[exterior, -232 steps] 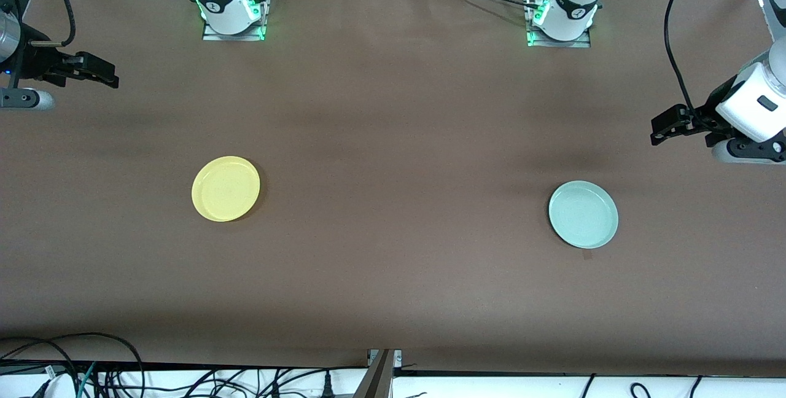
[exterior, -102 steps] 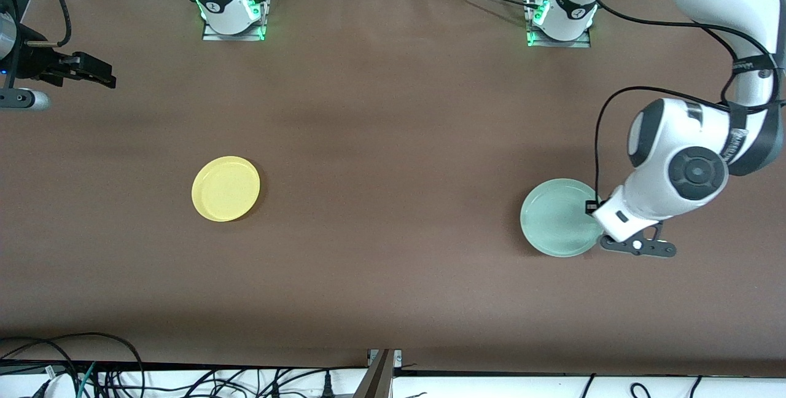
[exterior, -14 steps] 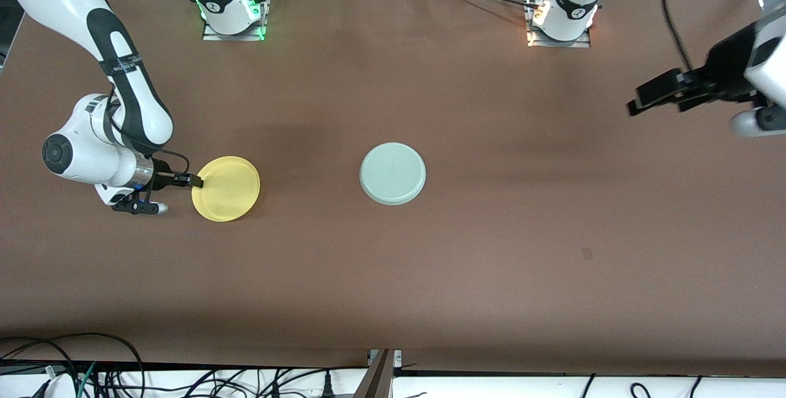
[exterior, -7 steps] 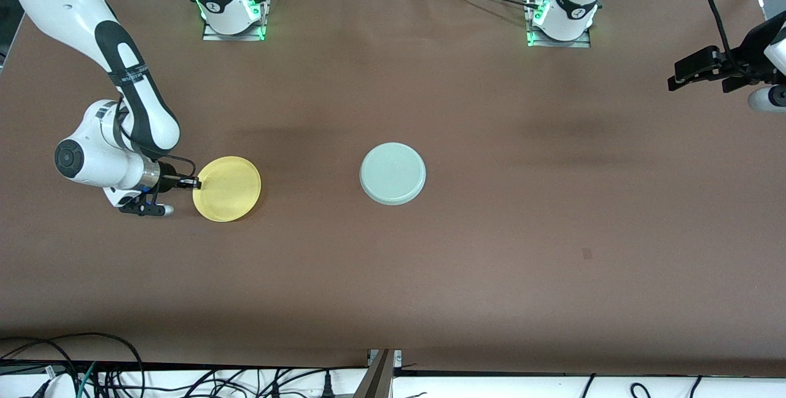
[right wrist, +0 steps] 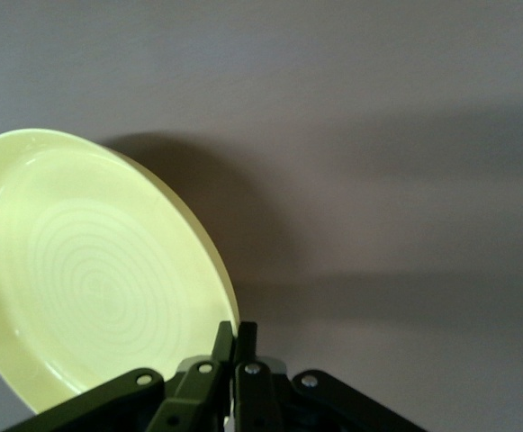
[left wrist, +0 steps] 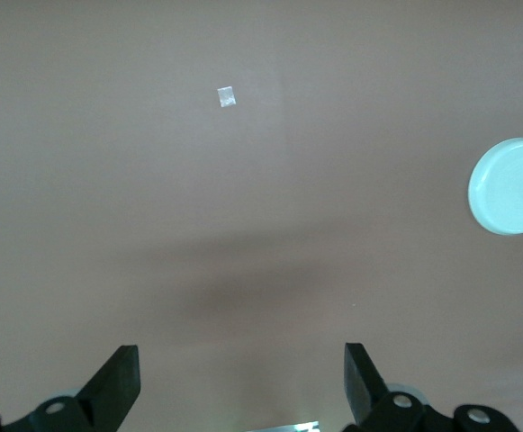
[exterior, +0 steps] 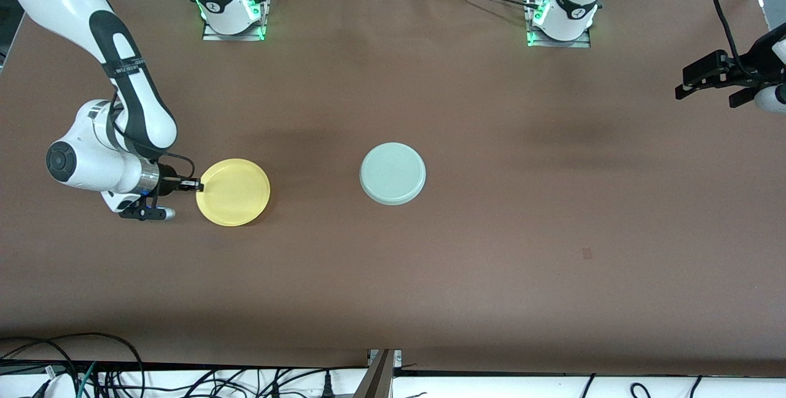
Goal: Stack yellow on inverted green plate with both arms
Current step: 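Slide the yellow plate with the right gripper toward the green plate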
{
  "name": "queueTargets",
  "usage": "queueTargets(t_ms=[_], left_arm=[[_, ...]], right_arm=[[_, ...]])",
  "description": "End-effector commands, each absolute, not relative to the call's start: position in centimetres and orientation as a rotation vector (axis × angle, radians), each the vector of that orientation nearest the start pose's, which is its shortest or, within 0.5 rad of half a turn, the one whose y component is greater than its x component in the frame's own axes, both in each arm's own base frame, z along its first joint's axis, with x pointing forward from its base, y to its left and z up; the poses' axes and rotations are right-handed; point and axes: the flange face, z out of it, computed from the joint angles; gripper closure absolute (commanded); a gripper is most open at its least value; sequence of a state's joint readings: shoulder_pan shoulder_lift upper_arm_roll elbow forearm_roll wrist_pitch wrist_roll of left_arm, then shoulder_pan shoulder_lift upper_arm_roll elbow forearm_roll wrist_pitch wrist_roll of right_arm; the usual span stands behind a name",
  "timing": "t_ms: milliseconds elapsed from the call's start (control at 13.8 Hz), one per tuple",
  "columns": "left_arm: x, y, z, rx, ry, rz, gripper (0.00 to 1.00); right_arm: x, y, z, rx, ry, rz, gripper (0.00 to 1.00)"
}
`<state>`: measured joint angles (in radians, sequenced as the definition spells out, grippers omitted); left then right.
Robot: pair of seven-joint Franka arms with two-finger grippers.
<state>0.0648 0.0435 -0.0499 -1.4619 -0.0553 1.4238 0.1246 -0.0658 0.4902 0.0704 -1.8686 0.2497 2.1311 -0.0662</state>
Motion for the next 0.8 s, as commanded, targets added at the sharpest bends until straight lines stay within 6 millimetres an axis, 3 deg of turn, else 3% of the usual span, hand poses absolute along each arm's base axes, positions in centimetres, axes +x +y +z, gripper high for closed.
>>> queueTargets(t_ms=[0,218,364,582,727], left_arm=[[54.8,-0.6,64.0,-3.154,0.247,0.095,0.00],[55.0,-0.7,64.3,-3.154,0.245,0.051,0.00],[55.6,-0.3,64.6,-3.157,0.235,0.012,0.00],[55.4,0.8,65.1,-3.157,0.204,0.034,0.00],[55.8,0.6,64.5,-3.163,0.210,0.057,0.00]], right_arm=[[61.9,7.8,27.9,-2.786,0.223,0.401,1.00],[60.8,17.5,29.3,-2.744,0.378,0.457,1.00],[59.7,24.5,29.2,-2.752,0.352,0.368,1.00],[56.3,34.8,26.0,-2.744,0.402,0.299,1.00],[54.9,38.3,24.0,-2.723,0.434,0.227,1.00]])
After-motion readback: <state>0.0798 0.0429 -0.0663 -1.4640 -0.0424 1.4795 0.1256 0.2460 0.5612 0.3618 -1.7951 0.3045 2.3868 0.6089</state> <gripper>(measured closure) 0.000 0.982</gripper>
